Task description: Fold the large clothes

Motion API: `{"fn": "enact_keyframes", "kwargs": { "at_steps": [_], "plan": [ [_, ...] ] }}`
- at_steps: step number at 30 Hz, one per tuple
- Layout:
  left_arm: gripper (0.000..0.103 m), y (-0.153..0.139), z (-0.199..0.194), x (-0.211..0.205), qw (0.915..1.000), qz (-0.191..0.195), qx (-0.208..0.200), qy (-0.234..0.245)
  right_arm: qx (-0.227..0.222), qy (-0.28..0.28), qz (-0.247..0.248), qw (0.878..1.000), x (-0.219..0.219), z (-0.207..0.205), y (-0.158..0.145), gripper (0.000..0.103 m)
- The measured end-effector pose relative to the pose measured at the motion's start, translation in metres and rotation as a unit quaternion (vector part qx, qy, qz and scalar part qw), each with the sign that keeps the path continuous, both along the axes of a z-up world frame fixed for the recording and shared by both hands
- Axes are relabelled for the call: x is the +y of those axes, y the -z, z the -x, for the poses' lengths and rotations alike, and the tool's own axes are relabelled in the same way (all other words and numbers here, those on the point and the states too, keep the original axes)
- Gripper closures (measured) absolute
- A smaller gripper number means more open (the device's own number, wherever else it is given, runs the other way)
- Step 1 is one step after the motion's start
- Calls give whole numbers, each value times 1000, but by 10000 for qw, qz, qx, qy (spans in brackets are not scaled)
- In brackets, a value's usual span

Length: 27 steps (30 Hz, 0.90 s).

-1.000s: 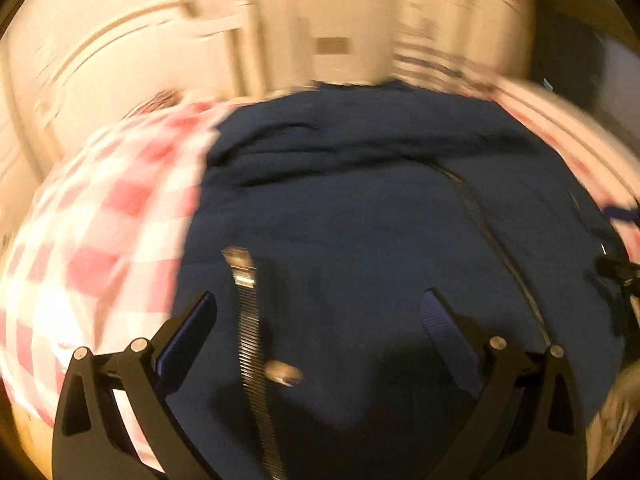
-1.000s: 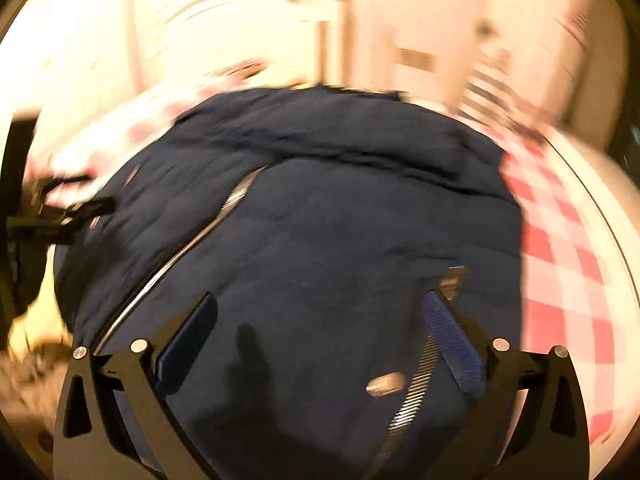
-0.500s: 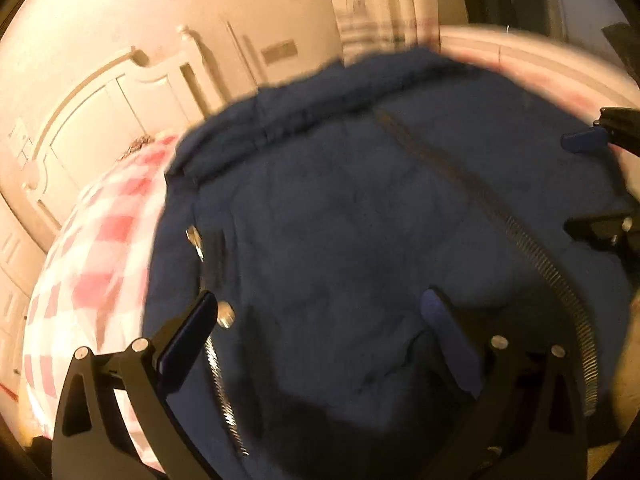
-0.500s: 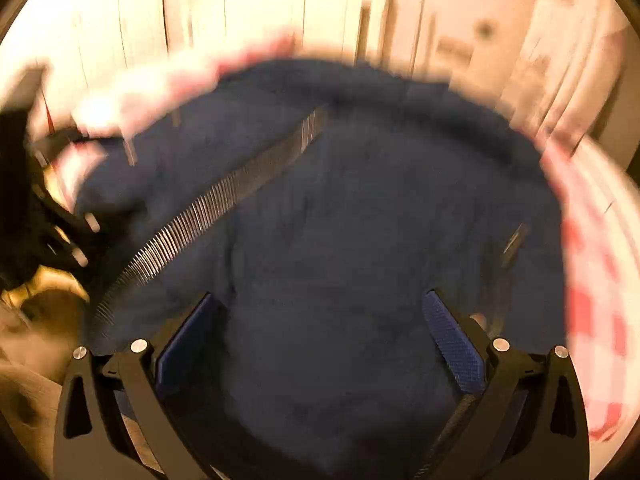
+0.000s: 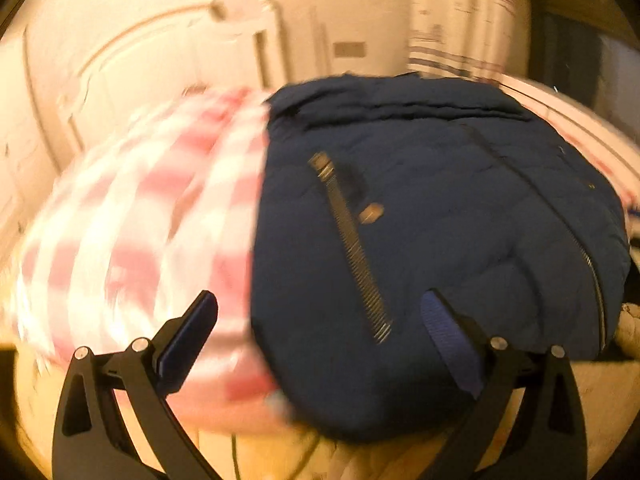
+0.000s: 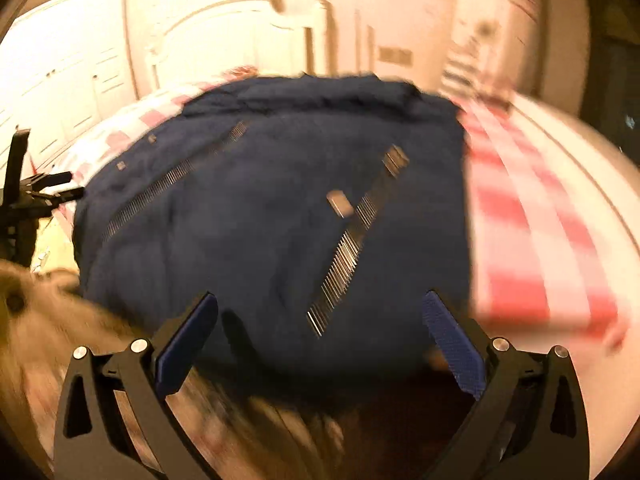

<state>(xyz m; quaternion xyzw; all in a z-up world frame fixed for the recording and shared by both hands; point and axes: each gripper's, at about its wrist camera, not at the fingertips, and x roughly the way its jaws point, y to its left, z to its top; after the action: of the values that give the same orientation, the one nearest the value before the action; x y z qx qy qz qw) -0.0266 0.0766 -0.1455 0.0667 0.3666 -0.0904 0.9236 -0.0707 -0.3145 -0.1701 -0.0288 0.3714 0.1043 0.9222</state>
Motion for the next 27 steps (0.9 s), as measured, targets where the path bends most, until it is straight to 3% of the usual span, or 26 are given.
{"fn": "enact_keyframes", "kwargs": {
  "at_steps": [4,7,12,13,14,15,16,17,18,20,22,27],
  "plan": [
    [2,20,5,27,9990,255,326,-175,323,209,-262,9989,-24,15,30,5],
    [2,32,2,31,9983,350,421,-184,447,272,-544,9971,-34,4,55,5],
    [2,40,-8,27,9977,443,475,-216,366,49,-852,9957,-34,-16,69,5],
    [2,41,-10,26,9973,466,512,-231,360,8,-960,9947,-35,-19,69,6],
    [2,42,-12,24,9971,477,538,-240,337,-77,-1086,9935,-32,-22,69,18],
    [9,41,-11,24,9969,499,557,-227,313,-197,-1171,9924,-29,-23,68,30],
    [18,40,-9,24,9968,573,556,-85,256,-272,-1119,9930,-24,-22,65,35],
    [52,40,-6,23,9942,832,634,253,152,-385,-1035,9938,-17,-20,61,44],
    [73,40,-3,23,9922,989,659,363,64,-421,-1018,9939,-15,-17,58,54],
    [92,34,3,21,9938,954,477,329,-47,-317,-1104,9934,-17,-9,49,71],
    [96,18,11,23,9921,1189,206,345,-264,-250,-1213,9919,-17,4,31,79],
    [97,-26,12,19,9871,1472,-452,435,-1141,-216,-982,9884,-3,12,-31,82]
  ]
}}
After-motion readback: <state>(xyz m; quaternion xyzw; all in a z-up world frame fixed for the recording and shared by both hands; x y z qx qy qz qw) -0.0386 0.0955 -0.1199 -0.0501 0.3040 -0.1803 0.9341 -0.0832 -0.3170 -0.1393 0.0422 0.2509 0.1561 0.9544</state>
